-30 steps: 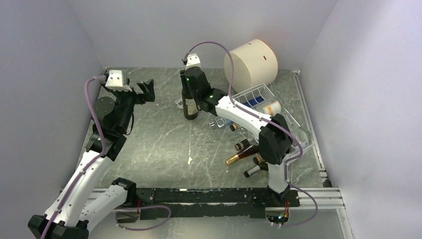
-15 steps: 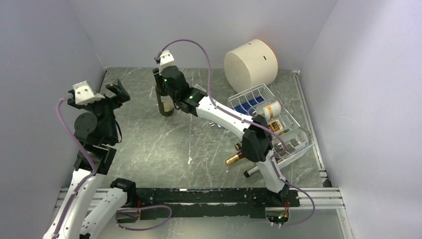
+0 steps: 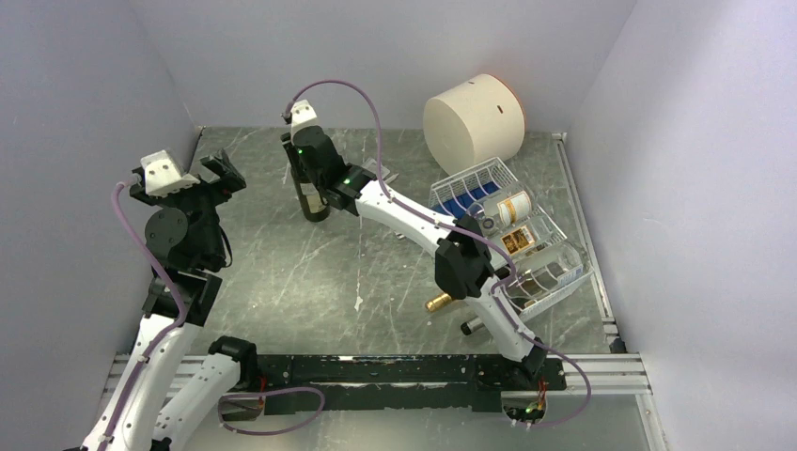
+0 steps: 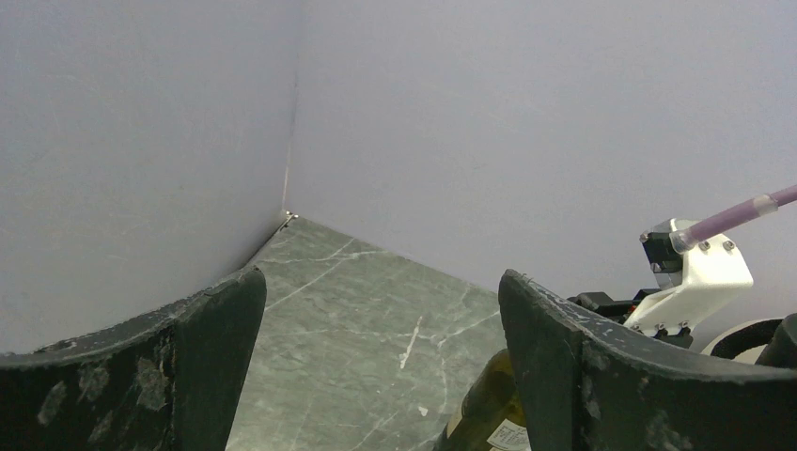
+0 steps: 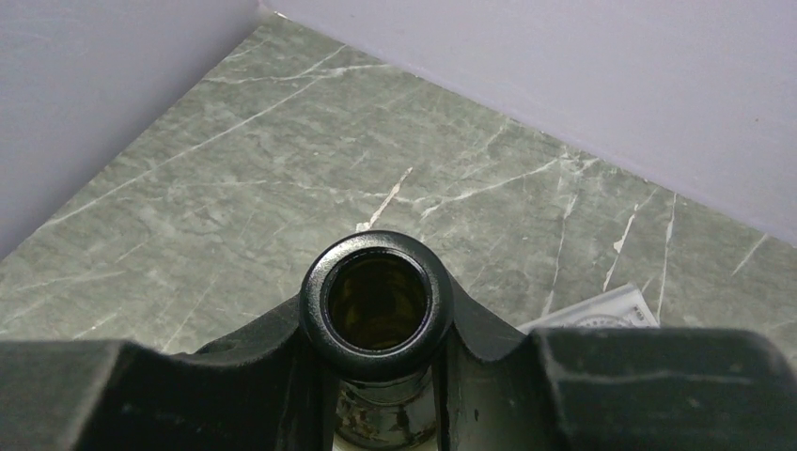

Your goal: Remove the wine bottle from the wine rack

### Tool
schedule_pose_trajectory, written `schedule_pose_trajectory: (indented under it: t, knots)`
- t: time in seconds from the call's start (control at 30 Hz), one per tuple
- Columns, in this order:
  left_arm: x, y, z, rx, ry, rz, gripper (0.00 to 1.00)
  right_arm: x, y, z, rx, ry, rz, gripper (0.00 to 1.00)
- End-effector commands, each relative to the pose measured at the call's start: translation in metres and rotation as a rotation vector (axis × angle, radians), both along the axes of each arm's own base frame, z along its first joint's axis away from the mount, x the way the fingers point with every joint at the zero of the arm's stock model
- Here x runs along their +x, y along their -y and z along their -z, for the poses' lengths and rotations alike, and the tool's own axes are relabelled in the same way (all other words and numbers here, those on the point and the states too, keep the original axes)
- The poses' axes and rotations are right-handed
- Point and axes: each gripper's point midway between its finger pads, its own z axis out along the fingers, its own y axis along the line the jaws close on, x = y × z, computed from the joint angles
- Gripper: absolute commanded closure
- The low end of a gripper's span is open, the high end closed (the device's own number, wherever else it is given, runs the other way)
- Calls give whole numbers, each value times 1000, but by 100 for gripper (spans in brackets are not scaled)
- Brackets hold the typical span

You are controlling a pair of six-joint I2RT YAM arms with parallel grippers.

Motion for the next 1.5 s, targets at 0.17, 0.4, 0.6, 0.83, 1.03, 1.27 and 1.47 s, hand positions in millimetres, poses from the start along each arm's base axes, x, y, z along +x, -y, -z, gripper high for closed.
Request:
schedule_pose_trajectory:
  t: [0.17, 0.4, 0.6, 0.83, 1.03, 1.27, 1.47]
  knots:
    - [3, 4, -2, 5, 4, 28, 2, -5, -5, -49, 66, 68, -23, 50]
    - [7, 10, 1, 23, -7, 55, 2, -30, 5, -95, 78, 77, -71, 25]
    - [11, 13, 3, 34, -18, 69, 0, -74, 60, -124, 34, 32, -71, 6]
    - [17, 27, 4, 45, -26, 144, 0, -137, 198, -96, -181, -7, 52, 5]
    - [30, 51, 9, 80, -50, 262, 0, -190, 296, -88, -355, -18, 80, 1]
    - [38, 77, 13, 115, -58, 389, 2, -225, 333, -55, -646, -54, -106, 1]
    - [37, 75, 12, 110, -61, 379, 2, -225, 349, -10, -982, -104, -223, 0]
